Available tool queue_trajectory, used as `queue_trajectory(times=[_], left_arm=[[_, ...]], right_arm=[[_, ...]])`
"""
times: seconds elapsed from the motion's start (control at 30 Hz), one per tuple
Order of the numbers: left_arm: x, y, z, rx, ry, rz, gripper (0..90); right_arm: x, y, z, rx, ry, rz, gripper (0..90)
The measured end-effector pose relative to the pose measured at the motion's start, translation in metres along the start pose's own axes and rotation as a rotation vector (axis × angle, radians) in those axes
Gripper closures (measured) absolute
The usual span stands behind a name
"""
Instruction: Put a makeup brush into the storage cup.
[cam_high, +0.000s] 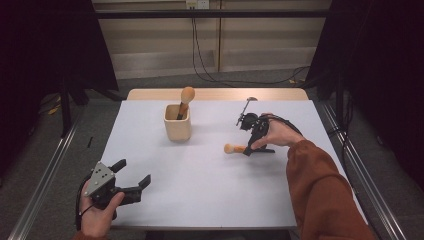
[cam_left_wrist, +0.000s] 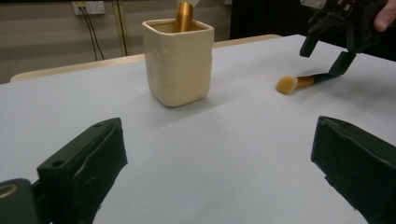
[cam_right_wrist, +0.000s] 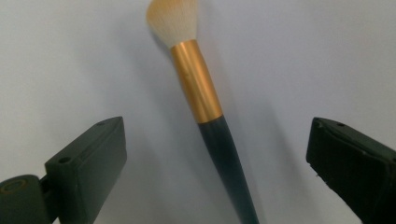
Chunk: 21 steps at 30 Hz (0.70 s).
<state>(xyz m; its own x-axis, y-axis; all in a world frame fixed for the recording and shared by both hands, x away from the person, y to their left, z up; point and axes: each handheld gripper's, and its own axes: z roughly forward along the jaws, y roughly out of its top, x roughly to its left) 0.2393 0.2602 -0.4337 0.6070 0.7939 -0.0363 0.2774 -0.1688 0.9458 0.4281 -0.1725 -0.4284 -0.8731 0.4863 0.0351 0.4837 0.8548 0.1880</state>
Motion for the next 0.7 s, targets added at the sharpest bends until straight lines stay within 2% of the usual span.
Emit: queue_trajectory(times=[0.1, 0.27, 0.4, 0.7], left_arm=[[0.000, 0.000, 0.000, 0.001, 0.000, -0.001, 3.1], [0.000, 0.000, 0.000, 0.001, -0.002, 0.000, 3.1], [0.000, 0.000, 0.000, 0.003, -0.002, 0.005, 3.1], [-0.001, 0.000, 0.000, 0.001, -0.003, 0.007, 3.1]], right_arm=[[-0.002, 0.000, 0.002, 0.023, -0.007, 0.003, 8.6], [-0.005, 0.000, 0.006, 0.031, -0.009, 0.010, 14.2], [-0.006, -0.001, 0.011, 0.045, -0.003, -0.013, 20.5], [-0.006, 0.000, 0.018, 0.073, 0.008, -0.036, 39.9]])
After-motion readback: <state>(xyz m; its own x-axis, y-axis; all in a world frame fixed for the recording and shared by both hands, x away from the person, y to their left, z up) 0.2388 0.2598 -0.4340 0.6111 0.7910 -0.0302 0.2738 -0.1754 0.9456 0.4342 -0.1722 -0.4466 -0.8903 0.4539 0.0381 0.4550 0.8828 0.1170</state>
